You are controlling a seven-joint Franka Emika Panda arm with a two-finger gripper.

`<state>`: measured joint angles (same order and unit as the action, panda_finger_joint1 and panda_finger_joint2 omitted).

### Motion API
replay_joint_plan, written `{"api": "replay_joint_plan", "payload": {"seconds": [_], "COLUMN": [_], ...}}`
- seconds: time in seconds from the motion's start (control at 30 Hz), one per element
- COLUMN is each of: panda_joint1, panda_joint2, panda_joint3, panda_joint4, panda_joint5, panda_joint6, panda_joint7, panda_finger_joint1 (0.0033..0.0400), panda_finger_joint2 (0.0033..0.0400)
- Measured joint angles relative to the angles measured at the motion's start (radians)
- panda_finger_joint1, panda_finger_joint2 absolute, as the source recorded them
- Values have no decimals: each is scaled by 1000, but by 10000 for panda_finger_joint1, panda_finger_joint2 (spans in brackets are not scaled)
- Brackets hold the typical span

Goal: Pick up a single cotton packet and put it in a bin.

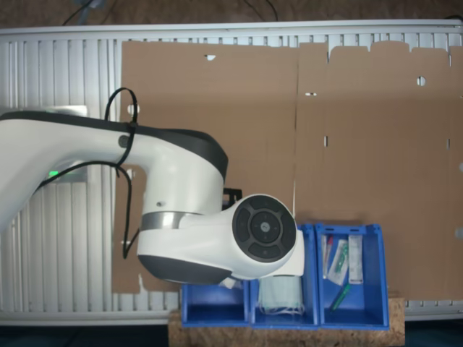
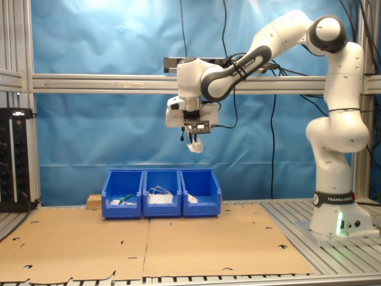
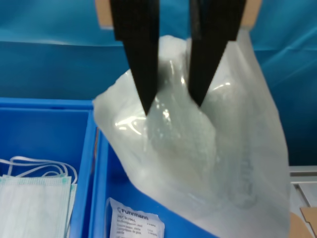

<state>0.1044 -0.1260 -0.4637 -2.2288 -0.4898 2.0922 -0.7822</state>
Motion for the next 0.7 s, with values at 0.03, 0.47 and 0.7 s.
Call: {"api": "replay_joint_plan", "payload": {"seconds": [0.03,0.47,0.7], "panda_joint1": [0,0,0], "panda_joint2": [0,0,0], "panda_joint3": [-4,-72,-90], "panda_joint4": [-1,-11,-11], "panda_joint5": [-4,-39,-47], "panda_joint6": [0,12,19], "panda_joint7": [0,0,0], "panda_finger_joint1": [40,40,40], "panda_finger_joint2": [40,40,40]}}
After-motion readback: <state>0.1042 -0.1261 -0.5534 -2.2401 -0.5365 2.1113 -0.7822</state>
